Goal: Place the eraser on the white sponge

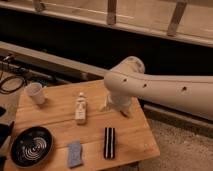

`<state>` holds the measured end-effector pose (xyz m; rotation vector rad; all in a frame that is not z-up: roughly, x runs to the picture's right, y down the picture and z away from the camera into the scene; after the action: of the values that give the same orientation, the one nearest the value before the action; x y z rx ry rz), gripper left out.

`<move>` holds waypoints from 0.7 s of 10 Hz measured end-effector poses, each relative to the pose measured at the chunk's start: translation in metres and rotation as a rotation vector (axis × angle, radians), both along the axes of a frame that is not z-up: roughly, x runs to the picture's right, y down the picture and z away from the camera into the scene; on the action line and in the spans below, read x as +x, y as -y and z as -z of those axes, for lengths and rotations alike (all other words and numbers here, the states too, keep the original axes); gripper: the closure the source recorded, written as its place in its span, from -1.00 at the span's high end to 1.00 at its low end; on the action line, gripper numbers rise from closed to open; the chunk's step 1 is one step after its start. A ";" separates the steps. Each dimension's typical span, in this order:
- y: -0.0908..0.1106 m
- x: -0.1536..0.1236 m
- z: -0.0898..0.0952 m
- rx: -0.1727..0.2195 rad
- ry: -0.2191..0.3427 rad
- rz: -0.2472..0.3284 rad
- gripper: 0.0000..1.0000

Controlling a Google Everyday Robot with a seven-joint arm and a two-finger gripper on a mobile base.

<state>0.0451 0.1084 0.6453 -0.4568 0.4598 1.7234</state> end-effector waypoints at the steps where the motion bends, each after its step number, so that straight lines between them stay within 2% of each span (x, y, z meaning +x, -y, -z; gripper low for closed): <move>1: -0.009 0.006 -0.014 -0.030 0.011 -0.025 0.60; 2: -0.018 0.005 -0.024 -0.059 0.024 -0.034 0.60; 5: -0.065 -0.005 -0.065 -0.195 0.087 -0.072 0.60; 7: -0.088 -0.023 -0.071 -0.274 0.142 -0.066 0.60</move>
<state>0.0219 0.1966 0.7167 -0.7942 0.5864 1.6836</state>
